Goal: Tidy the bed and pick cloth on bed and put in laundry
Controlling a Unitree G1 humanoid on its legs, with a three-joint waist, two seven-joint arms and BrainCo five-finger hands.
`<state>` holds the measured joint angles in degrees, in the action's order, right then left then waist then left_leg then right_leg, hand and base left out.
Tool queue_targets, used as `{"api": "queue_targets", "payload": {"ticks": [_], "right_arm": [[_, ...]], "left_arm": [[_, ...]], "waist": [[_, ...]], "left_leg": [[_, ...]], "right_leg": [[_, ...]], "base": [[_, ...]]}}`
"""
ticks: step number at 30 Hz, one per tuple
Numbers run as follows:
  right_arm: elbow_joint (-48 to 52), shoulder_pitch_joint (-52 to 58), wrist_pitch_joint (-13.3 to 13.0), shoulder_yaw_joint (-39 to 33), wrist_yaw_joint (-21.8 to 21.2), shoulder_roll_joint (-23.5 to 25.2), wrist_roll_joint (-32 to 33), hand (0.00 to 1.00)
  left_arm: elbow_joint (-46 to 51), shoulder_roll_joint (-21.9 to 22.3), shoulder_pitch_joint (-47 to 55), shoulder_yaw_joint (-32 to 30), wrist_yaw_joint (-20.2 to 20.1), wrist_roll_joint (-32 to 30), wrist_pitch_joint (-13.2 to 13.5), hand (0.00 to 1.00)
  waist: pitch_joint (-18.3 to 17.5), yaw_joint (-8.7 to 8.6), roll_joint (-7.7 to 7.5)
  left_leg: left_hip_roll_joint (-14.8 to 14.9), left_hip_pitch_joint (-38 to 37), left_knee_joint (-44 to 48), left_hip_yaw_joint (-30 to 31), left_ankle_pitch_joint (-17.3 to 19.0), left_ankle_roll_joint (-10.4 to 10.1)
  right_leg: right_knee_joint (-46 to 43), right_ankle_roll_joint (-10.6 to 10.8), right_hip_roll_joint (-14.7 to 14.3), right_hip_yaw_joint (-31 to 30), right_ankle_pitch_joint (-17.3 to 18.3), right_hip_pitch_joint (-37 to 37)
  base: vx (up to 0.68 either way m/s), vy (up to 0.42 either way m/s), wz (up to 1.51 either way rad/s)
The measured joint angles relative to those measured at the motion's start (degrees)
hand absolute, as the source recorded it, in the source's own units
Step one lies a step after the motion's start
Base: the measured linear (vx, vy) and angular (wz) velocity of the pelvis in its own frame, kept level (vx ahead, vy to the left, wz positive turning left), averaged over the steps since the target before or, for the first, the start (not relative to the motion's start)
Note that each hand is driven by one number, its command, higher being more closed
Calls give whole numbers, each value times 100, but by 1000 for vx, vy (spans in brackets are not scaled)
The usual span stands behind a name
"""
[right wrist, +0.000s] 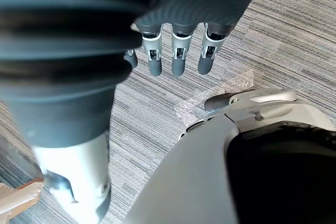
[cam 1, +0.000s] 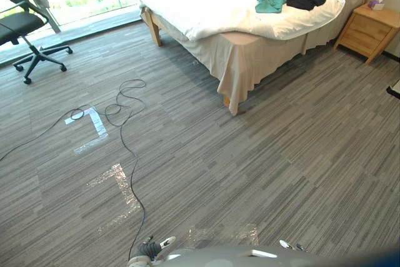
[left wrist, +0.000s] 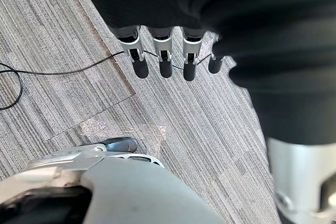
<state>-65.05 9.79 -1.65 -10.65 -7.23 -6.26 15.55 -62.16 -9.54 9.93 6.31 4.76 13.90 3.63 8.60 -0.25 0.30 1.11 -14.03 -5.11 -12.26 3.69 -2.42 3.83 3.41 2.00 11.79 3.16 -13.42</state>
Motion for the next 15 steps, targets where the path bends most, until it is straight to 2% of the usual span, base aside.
{"api": "queue_targets", "payload": {"ticks": [12,13,14,15], "right_arm": [[26,3,-7,3,-4,0,112,0],[28,4,-15,3,-6,-3,118,0],[35,-2,-39,2,-6,-7,124,0],[54,-31,-102,7,-3,-4,242,0]], "left_arm": [[7,2,-4,2,-5,114,-52,0],[5,-4,-16,9,-23,108,-53,0],[4,-3,-38,22,-29,105,-56,0],[3,-14,-137,30,-67,100,-57,0]], "waist": [[116,28,-12],[100,11,-29],[103,6,-19],[131,-10,11]], "left_leg": [[2,-43,43,-173,57,-29],[6,166,197,-184,148,52],[21,262,293,-196,220,54],[50,458,525,-267,319,88]], "right_leg": [[-9,-27,-2,-170,13,40],[-190,-155,16,-183,122,271],[-375,-141,29,-190,234,415],[-969,-150,91,-229,479,797]], "base": [[-29,-34,-9],[-44,-32,-8],[-40,-33,-13],[-10,-14,-13]]}}
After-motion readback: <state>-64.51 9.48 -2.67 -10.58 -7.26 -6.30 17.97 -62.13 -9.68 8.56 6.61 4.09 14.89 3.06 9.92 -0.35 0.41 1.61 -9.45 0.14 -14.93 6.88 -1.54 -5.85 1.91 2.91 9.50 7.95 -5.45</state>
